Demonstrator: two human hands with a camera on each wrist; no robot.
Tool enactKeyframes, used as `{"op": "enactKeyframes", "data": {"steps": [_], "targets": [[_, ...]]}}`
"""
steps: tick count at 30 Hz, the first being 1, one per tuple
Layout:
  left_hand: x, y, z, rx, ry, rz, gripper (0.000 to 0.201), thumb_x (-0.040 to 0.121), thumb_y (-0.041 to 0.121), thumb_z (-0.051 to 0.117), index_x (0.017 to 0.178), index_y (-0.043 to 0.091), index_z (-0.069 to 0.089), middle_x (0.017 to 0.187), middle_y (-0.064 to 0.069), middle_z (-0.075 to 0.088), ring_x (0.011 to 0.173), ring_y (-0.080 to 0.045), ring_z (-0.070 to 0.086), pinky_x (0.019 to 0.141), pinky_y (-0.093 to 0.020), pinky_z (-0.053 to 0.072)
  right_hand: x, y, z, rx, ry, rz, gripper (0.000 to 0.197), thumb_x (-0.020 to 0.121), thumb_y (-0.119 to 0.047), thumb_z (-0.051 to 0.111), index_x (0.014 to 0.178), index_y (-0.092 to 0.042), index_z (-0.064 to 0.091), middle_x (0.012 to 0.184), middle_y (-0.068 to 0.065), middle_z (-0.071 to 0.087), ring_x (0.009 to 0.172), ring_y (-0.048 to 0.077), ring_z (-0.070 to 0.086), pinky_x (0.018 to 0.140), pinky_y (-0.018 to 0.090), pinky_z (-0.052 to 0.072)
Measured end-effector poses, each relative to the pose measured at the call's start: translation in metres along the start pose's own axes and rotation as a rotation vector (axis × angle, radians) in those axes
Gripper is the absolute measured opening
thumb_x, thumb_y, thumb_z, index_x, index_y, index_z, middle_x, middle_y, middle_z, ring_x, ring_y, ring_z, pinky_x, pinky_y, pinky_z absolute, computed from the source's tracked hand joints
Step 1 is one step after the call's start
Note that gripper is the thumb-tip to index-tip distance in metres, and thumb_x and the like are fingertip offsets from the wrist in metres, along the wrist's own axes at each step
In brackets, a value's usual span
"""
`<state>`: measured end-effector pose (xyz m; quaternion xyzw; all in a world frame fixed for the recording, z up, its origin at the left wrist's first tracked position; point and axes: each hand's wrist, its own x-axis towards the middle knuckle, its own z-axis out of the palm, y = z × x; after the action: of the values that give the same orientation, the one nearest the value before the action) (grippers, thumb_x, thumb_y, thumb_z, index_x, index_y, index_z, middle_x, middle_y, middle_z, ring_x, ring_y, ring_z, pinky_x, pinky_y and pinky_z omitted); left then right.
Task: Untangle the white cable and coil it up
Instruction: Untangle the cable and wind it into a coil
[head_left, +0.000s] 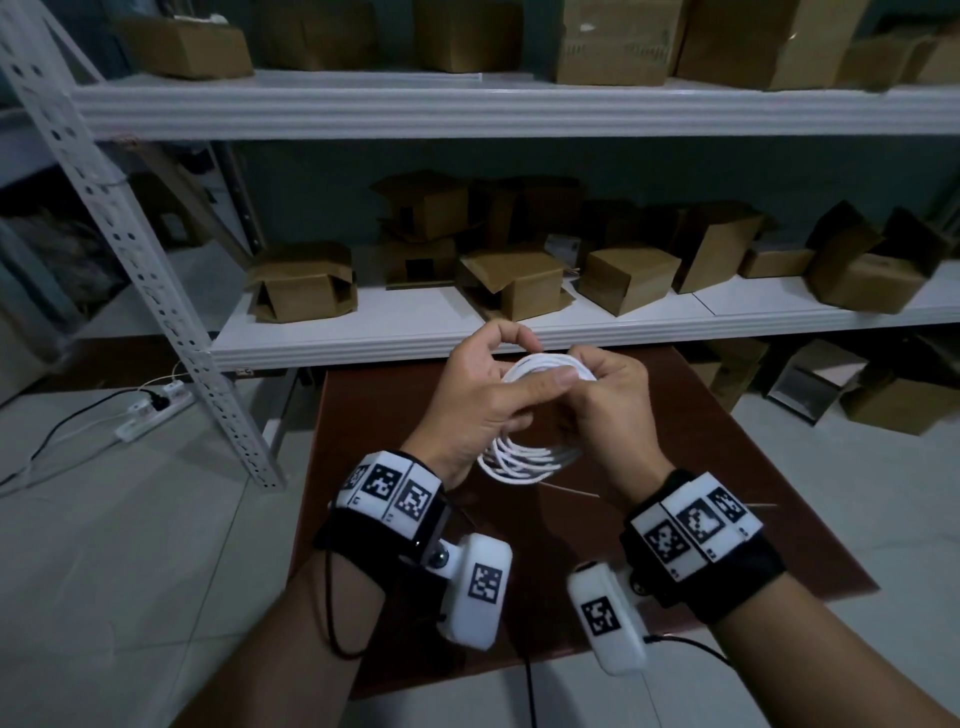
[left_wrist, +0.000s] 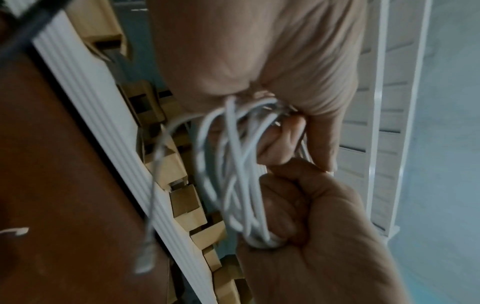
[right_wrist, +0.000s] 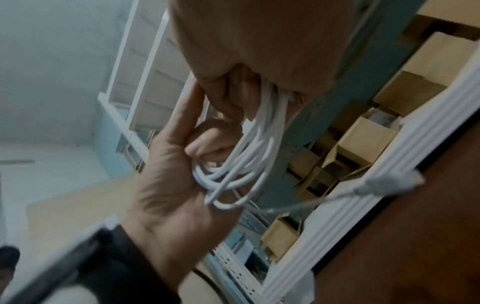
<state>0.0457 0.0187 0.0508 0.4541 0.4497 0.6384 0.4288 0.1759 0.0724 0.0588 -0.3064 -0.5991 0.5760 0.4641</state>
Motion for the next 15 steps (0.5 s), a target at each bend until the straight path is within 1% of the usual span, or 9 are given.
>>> {"op": "enactKeyframes", "data": {"steps": [1, 2, 4, 6, 7, 10, 12, 14, 15], "targets": [[0.000, -0.002, -0.001, -0.063, -0.008, -0.004, 0.034, 0.089, 0.004, 0.080, 0.108, 0.012, 0.053, 0.070, 0.002, 0.067, 0.048, -0.003, 0.048, 0.043, -0.015, 0.037, 0.001, 0.000, 0.000, 0.057, 0.032, 0.041, 0.012, 0.083, 0.013, 0.064, 0.073, 0.009, 0.059, 0.054, 0.009, 0.048, 0.047, 0.014, 0.044, 0.042, 0.022, 0.033], [-0.001, -0.003, -0.001, -0.123, -0.007, -0.009, 0.035, 0.089, 0.003, 0.080, 0.109, 0.011, 0.053, 0.071, 0.003, 0.066, 0.047, -0.003, 0.046, 0.043, -0.014, 0.037, 0.002, -0.001, 0.000, 0.115, 0.063, 0.090, 0.002, 0.083, 0.010, 0.066, 0.082, 0.009, 0.065, 0.059, 0.013, 0.050, 0.049, 0.018, 0.046, 0.042, 0.022, 0.033], [-0.002, -0.004, 0.001, -0.222, 0.005, -0.014, 0.036, 0.089, 0.013, 0.082, 0.112, 0.011, 0.055, 0.068, 0.006, 0.061, 0.047, -0.005, 0.044, 0.045, -0.015, 0.036, 0.003, -0.002, 0.001, 0.227, 0.100, 0.153, 0.011, 0.084, 0.010, 0.061, 0.091, 0.004, 0.069, 0.055, 0.010, 0.044, 0.043, 0.016, 0.038, 0.039, 0.022, 0.028], [-0.002, -0.005, 0.004, -0.329, 0.025, -0.027, 0.053, 0.083, 0.036, 0.089, 0.115, 0.012, 0.055, 0.064, 0.008, 0.049, 0.049, -0.004, 0.042, 0.048, -0.014, 0.033, 0.004, -0.005, 0.005, 0.331, 0.106, 0.176, 0.017, 0.086, 0.013, 0.055, 0.091, 0.000, 0.065, 0.051, 0.003, 0.036, 0.038, 0.011, 0.028, 0.037, 0.022, 0.023], [-0.002, -0.006, 0.005, -0.395, 0.029, -0.034, 0.061, 0.078, 0.047, 0.087, 0.116, 0.012, 0.055, 0.063, 0.009, 0.043, 0.048, -0.003, 0.040, 0.048, -0.014, 0.030, 0.003, -0.005, 0.007, 0.365, 0.102, 0.185, 0.018, 0.087, 0.013, 0.054, 0.090, -0.002, 0.062, 0.050, 0.001, 0.035, 0.037, 0.010, 0.026, 0.036, 0.022, 0.022], [0.000, -0.005, 0.004, -0.480, 0.065, -0.070, 0.065, 0.083, 0.058, 0.077, 0.118, 0.010, 0.051, 0.059, 0.010, 0.033, 0.042, 0.000, 0.028, 0.043, -0.016, 0.020, 0.001, -0.007, 0.011, 0.337, 0.073, 0.192, 0.020, 0.088, 0.012, 0.056, 0.080, -0.005, 0.062, 0.049, 0.002, 0.040, 0.036, 0.011, 0.030, 0.036, 0.023, 0.026], [0.001, -0.002, 0.001, -0.400, 0.120, -0.100, 0.047, 0.095, 0.053, 0.069, 0.115, 0.014, 0.052, 0.056, 0.009, 0.028, 0.040, -0.002, 0.022, 0.042, -0.020, 0.013, -0.002, -0.007, 0.011, 0.248, 0.010, 0.165, 0.020, 0.089, 0.012, 0.059, 0.082, -0.005, 0.068, 0.051, 0.003, 0.048, 0.038, 0.012, 0.037, 0.038, 0.024, 0.032], [0.002, 0.001, -0.005, -0.287, 0.170, -0.096, 0.026, 0.105, 0.033, 0.064, 0.091, 0.013, 0.054, 0.054, 0.009, 0.031, 0.040, -0.003, 0.022, 0.042, -0.022, 0.011, -0.003, -0.009, 0.010, 0.152, -0.084, 0.134, 0.018, 0.090, 0.012, 0.061, 0.089, -0.002, 0.072, 0.051, 0.002, 0.053, 0.040, 0.013, 0.043, 0.041, 0.026, 0.040], [0.002, 0.002, -0.008, -0.228, 0.187, -0.092, 0.029, 0.105, 0.025, 0.063, 0.080, 0.017, 0.051, 0.053, 0.009, 0.033, 0.039, -0.003, 0.023, 0.041, -0.021, 0.011, -0.003, -0.009, 0.008, 0.108, -0.132, 0.128, 0.018, 0.090, 0.012, 0.061, 0.092, -0.001, 0.073, 0.052, 0.003, 0.056, 0.042, 0.016, 0.047, 0.043, 0.026, 0.045]]}}
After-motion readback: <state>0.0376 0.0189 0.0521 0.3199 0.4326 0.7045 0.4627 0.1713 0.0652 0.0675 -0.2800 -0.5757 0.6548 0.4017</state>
